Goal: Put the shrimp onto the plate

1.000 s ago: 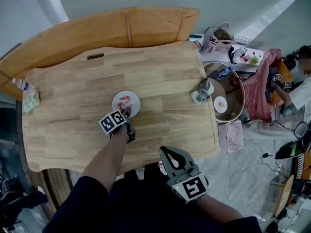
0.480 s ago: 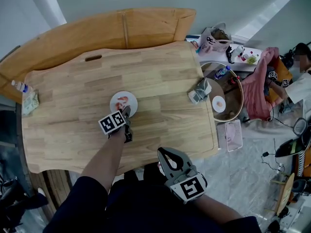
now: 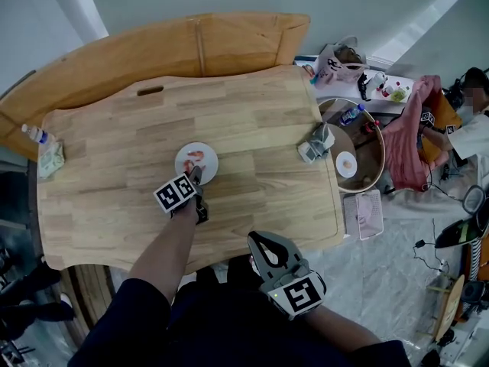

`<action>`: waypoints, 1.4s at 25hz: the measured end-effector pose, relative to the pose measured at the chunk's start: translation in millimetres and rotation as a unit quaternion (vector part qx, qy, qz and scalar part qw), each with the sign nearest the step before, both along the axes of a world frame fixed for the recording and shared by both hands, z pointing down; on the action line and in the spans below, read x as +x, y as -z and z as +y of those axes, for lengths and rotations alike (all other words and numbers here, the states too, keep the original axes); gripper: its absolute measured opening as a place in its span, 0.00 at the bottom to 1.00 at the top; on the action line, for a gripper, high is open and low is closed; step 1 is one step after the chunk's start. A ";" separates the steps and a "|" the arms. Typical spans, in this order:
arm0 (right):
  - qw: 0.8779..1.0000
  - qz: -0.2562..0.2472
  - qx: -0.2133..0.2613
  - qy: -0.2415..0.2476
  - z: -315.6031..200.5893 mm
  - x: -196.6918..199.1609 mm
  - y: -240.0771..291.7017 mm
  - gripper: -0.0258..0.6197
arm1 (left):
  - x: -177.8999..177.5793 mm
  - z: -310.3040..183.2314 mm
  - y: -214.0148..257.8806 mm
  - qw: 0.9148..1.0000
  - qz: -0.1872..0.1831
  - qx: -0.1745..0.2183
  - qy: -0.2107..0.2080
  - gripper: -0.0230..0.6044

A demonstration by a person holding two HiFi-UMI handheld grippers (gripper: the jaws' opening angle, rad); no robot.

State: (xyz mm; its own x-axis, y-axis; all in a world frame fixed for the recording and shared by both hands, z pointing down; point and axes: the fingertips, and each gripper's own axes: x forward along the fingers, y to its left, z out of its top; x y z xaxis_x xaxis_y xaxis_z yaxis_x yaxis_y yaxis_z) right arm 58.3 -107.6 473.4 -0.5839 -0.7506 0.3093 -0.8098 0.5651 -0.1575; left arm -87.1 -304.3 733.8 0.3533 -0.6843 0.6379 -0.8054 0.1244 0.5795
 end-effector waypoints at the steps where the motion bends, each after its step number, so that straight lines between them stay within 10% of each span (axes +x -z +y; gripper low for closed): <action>1: 1.000 -0.001 0.001 0.002 -0.4 -0.6 0.9 0.06 | -0.5 1.0 4.4 1.000 -0.001 0.009 -0.002 0.35; 14: 0.999 -0.027 0.032 0.029 1.5 -24.0 24.4 0.06 | 8.2 54.9 108.3 0.987 -0.003 0.134 -0.085 0.35; 35: 0.994 -0.039 0.046 0.091 21.9 -90.4 50.8 0.06 | -17.1 195.9 281.5 0.908 -0.097 0.333 -0.234 0.10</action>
State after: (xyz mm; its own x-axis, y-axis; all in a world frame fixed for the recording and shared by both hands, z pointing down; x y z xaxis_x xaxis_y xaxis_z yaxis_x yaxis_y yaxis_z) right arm -32.1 -85.7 422.5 -0.7323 -0.6535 0.1918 -0.6801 0.7161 -0.1568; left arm -104.2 -108.3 452.3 0.6303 -0.7448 0.2190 -0.7746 -0.5843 0.2422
